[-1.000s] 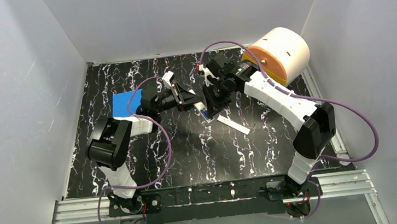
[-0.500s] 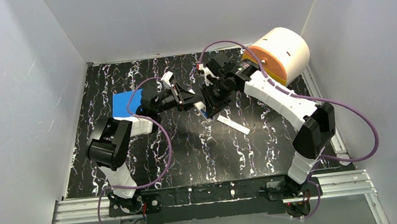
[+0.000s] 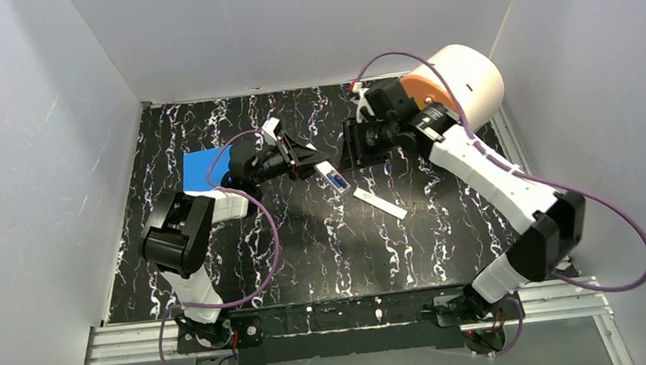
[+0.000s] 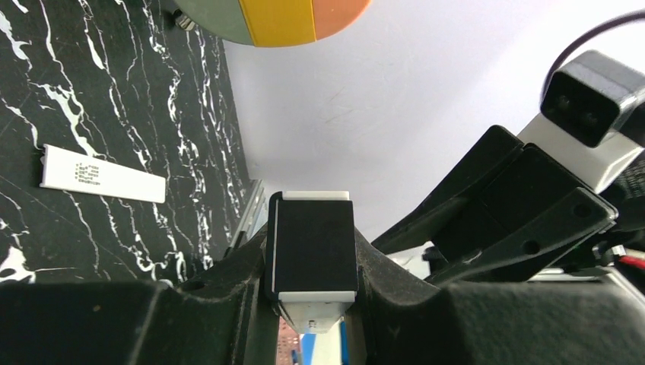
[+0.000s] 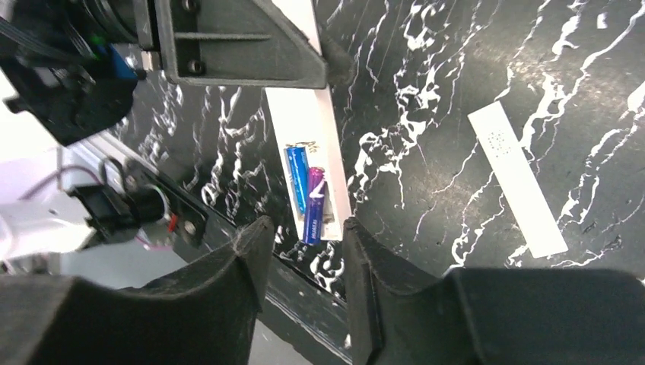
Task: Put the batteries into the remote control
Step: Load the battery into the remote control.
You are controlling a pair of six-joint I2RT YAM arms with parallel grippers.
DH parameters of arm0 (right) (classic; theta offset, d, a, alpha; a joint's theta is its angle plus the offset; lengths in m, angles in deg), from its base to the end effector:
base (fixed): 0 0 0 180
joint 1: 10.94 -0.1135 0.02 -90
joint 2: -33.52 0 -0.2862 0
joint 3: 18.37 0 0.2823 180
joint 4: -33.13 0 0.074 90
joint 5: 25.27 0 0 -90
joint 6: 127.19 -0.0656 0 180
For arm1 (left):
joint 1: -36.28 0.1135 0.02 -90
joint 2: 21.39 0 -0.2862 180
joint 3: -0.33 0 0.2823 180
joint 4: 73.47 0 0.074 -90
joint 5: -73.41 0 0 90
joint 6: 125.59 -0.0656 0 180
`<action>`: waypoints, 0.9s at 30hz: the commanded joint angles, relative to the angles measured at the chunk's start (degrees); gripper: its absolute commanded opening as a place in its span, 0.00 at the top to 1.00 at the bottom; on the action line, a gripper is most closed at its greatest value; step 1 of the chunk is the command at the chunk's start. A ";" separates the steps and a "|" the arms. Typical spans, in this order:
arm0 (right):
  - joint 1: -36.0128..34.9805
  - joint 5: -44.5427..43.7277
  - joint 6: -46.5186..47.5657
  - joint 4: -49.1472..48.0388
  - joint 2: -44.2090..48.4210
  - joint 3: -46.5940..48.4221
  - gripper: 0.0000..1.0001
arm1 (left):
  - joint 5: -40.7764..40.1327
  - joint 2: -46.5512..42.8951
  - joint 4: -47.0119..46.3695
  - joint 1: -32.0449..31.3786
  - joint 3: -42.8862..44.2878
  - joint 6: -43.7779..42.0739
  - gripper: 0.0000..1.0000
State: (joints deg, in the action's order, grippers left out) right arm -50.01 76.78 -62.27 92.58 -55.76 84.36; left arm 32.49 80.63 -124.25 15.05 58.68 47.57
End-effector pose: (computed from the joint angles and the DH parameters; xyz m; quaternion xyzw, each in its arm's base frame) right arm 0.2918 0.2545 0.3660 -0.1513 0.9104 0.2803 0.2640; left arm 0.3548 -0.1910 0.2130 -0.0428 0.6765 -0.7073 0.2008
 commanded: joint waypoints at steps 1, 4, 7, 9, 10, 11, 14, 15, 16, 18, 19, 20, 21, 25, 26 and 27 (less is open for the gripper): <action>1.54 -2.88 -6.63 -10.25 8.12 -4.65 0.49 | -1.82 -4.00 -2.39 -0.31 1.07 7.43 0.99; 1.63 -3.93 -10.61 -17.36 13.43 -10.30 0.38 | -3.72 -4.90 -2.73 -0.35 1.55 11.96 0.99; 1.63 -4.37 -15.22 -25.53 18.85 -16.29 0.30 | -6.20 -4.99 -4.03 -0.31 2.06 17.56 0.99; 1.62 -4.74 -17.88 -29.84 21.58 -19.78 0.28 | -8.43 -5.04 -5.32 -0.27 2.12 21.37 0.99; 1.63 -4.83 -19.08 -31.39 22.43 -20.99 0.27 | -9.45 -5.17 -5.43 -0.37 2.24 23.02 1.00; 1.61 -4.78 -20.82 -33.60 23.57 -22.41 0.26 | -10.68 -5.67 -5.48 -0.32 2.19 24.49 1.00; 1.59 -5.67 -25.80 -41.06 26.71 -27.12 0.24 | -14.50 -7.08 -5.10 -0.35 2.05 27.77 1.00; 1.58 -6.42 -27.37 -43.79 27.89 -28.78 0.22 | -15.29 -7.39 -5.13 -0.31 2.29 28.58 1.00; 1.62 -7.52 -28.41 -45.68 28.83 -30.26 0.20 | -15.78 -7.54 -4.85 -0.30 2.74 28.97 1.00; 1.61 -9.35 -29.64 -48.42 30.16 -31.92 0.16 | -16.30 -7.77 -4.39 -0.30 3.63 29.63 1.00; 1.60 -10.09 -30.01 -49.17 30.49 -32.44 0.16 | -16.33 -7.94 -4.26 -0.41 3.92 29.61 1.00; 1.56 -10.36 -30.22 -49.65 30.84 -32.70 0.15 | -16.18 -8.30 -3.69 -0.40 4.14 29.28 1.00; 1.56 -10.93 -30.71 -50.17 31.05 -33.02 0.15 | -16.13 -8.61 -3.40 -0.43 4.18 29.16 1.00; 1.61 -12.68 -35.31 -55.08 31.78 -36.11 0.11 | -15.80 -10.13 -3.32 -0.50 3.83 29.00 1.00; 1.56 -13.88 -38.18 -58.27 31.88 -37.10 0.03 | -16.04 -10.72 -3.32 -0.68 3.53 29.23 1.00; 1.54 -14.46 -39.75 -60.48 31.77 -37.82 0.02 | -16.51 -11.27 -3.38 -0.76 3.14 29.71 1.00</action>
State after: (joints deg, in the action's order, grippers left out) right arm -48.24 66.58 -94.49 43.93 -24.92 49.08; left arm 17.21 74.05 -126.67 14.94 61.02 75.72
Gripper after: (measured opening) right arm 0.941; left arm 0.265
